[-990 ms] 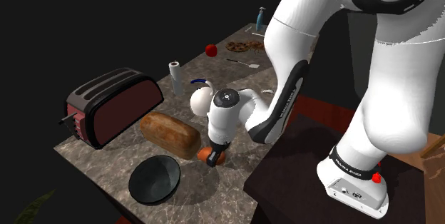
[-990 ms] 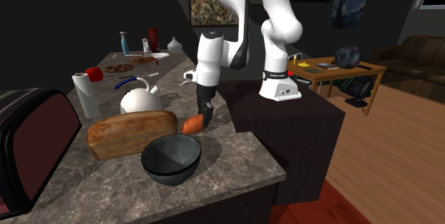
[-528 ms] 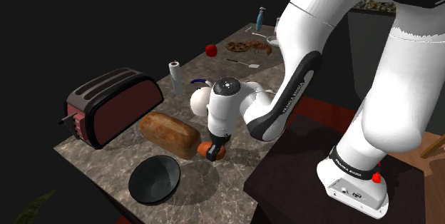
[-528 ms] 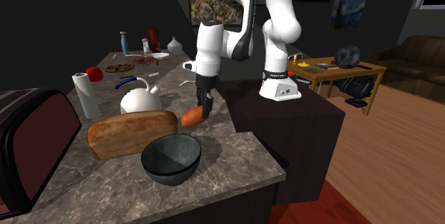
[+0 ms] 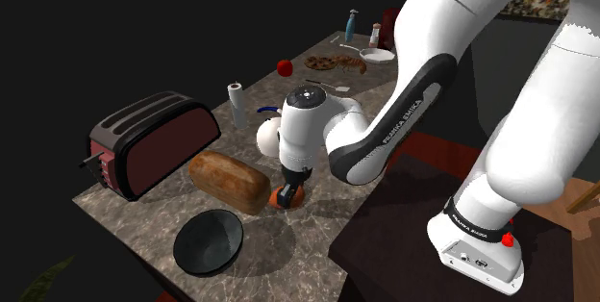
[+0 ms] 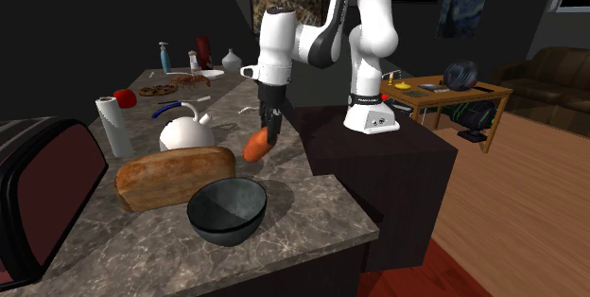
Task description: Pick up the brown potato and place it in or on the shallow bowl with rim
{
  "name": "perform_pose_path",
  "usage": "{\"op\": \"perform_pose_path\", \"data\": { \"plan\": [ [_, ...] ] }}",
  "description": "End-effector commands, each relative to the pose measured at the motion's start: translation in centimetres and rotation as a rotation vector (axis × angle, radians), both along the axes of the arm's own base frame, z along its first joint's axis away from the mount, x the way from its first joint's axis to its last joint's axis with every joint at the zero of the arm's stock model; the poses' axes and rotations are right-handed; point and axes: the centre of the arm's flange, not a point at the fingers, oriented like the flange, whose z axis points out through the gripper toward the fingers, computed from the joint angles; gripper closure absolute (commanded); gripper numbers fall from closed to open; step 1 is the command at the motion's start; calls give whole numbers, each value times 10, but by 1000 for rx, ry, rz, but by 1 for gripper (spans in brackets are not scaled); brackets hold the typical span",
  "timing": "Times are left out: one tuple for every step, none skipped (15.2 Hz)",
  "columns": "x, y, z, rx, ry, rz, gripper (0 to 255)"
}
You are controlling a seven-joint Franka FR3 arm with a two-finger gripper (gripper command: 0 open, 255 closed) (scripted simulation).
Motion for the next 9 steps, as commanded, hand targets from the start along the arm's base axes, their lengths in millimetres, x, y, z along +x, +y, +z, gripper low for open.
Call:
{"op": "perform_pose_path", "data": {
  "plan": [
    [0, 0, 10, 1, 1, 0, 255],
    [0, 0, 15, 1, 1, 0, 255],
    [0, 0, 21, 1, 1, 0, 255],
    [0, 0, 26, 1, 1, 0, 255],
    [0, 0, 31, 1, 1, 0, 255],
    [0, 0, 37, 1, 1, 0, 255],
    [0, 0, 42, 1, 1, 0, 255],
    [0, 0, 47, 1, 1, 0, 255],
    [0, 0, 52, 1, 1, 0, 255]
  ]
}}
